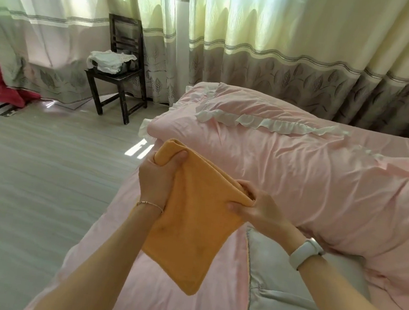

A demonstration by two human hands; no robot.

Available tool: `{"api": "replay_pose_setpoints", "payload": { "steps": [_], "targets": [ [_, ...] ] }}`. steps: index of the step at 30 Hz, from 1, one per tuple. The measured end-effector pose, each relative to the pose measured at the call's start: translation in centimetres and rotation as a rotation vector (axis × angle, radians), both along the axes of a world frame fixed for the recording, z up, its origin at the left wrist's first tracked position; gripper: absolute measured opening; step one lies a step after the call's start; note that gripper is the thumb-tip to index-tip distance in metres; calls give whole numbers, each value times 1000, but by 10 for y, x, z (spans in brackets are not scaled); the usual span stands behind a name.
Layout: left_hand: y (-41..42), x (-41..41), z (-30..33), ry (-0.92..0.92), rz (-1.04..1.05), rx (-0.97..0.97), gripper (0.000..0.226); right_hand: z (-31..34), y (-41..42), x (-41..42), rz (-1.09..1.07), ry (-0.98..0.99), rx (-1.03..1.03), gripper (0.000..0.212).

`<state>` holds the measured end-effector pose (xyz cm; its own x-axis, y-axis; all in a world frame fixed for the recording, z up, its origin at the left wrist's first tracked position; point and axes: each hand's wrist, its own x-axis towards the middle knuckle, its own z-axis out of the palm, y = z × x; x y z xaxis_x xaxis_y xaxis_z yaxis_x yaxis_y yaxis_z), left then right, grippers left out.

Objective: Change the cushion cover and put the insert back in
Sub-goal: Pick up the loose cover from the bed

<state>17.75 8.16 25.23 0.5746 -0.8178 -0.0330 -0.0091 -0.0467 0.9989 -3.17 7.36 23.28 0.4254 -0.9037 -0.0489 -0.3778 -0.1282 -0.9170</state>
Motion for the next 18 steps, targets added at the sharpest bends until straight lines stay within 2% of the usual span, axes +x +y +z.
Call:
{"api": "replay_pose_setpoints", "payload": {
  "steps": [2,4,8,12,14,18],
  "targets": [
    [14,10,-4,17,57,24,22,5,0,6,-1,-88,14,61],
    [33,24,-16,-9,125,61,23,2,4,19,31,-76,-2,61],
    [96,54,-55,-319,148,255,31,-34,29,52,105,74,-124,28],
    [205,82,-96,-588,258,486,65,-82,71,79,166,217,-210,23],
    [264,84,-109,-629,370,588,78,-105,94,90,165,274,-197,22],
    [353,70,-122,-638,542,733,64,-124,131,116,186,277,-119,21]
  ]
}}
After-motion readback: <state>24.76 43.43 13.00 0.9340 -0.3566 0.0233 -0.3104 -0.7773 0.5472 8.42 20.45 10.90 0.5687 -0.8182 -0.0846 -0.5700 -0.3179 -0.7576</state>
